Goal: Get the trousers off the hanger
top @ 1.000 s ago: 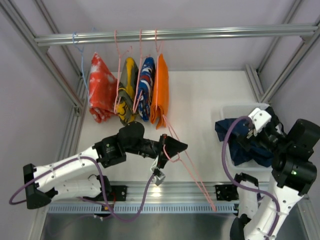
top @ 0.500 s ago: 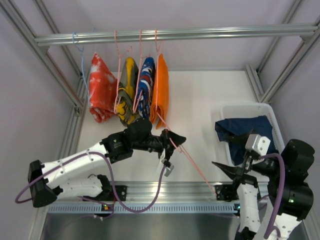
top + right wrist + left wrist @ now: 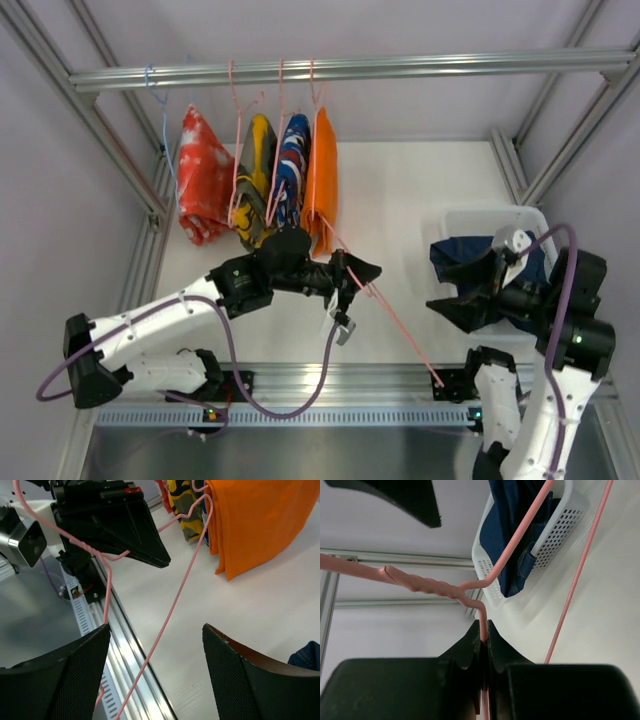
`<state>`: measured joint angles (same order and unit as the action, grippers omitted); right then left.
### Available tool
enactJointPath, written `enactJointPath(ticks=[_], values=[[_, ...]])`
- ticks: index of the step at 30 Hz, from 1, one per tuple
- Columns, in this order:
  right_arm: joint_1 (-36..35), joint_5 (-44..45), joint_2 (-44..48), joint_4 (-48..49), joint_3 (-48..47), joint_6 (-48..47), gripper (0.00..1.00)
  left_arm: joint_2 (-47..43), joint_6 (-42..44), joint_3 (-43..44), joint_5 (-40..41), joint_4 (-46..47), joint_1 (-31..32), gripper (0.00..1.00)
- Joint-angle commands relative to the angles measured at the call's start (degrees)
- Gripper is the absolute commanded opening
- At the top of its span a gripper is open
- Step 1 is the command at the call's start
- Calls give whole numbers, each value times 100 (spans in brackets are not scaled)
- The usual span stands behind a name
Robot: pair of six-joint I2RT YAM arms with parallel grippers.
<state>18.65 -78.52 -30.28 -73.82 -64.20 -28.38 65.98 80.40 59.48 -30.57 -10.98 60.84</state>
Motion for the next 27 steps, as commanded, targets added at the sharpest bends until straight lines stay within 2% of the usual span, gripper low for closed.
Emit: enactJointPath(ticks=[1,3,5,8,10,13,16,21,27], values=[[-143,-110,-987,-349,-792,-666,73,169,28,257,-187,17,-19,0],[-204,-181,-1348,-1070,-1066,-1343,73,266,63,300,-160,0,-72,0],[-624,-16,-1445,-1188,-1226,-1373,73,424,55,379,-134,26,-124,0],[-1538,694,-1463,-390,-1103,-330,73,670,11,590,-195,87,-213,0],[-2230,1065,-1419,86,-1033,-98,73,854,-42,765,-274,184,-239,0],[-3057,1672,-1542,263,-1077,174,74,1048,-42,924,-309,211,-248,0],[-3604,2295,-1525,656,-972,691,72,1145,-59,1091,-362,263,-239,0],[-4044,3026,-1550,1422,-585,1202,72,1146,-103,1170,-494,272,-239,0],[-4457,3255,-1858,1941,-619,1546,72,1102,-68,1259,-521,123,-248,0]])
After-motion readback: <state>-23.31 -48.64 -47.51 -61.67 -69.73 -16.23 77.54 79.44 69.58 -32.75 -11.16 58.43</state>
